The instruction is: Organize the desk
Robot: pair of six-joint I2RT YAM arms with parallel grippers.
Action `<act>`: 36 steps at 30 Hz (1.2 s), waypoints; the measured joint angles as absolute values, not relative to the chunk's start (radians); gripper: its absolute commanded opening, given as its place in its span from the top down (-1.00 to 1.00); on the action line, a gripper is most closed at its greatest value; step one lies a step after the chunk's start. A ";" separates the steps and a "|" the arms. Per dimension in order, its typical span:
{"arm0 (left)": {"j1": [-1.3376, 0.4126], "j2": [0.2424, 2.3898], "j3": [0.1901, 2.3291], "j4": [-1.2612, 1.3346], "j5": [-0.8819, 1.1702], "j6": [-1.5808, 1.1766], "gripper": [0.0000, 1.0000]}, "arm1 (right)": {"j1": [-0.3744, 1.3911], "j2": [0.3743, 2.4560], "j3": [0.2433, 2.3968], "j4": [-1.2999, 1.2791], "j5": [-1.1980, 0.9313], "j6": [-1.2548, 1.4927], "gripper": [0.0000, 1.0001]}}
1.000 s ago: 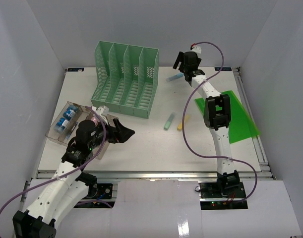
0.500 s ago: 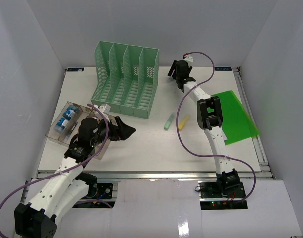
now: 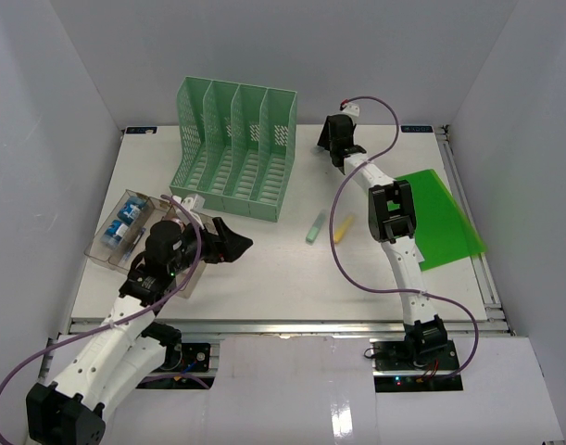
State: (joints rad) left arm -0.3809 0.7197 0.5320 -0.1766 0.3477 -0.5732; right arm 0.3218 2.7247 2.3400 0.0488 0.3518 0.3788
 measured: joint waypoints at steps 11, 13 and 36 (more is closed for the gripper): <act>-0.381 0.664 0.532 -0.198 0.331 -0.566 -0.96 | 0.318 2.719 2.324 0.010 0.288 0.363 0.02; -0.381 0.657 0.532 -0.203 0.329 -0.566 -0.96 | 0.315 2.713 2.317 0.002 0.277 0.359 0.03; -0.381 0.520 0.483 -0.225 0.360 -0.613 -0.96 | 0.264 2.362 1.812 -0.089 -0.009 0.077 0.43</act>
State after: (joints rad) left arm -0.3809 0.5200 0.4827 -0.2247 0.3604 -0.6130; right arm 0.2636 2.3616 1.8120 -0.0890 -0.0085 0.0766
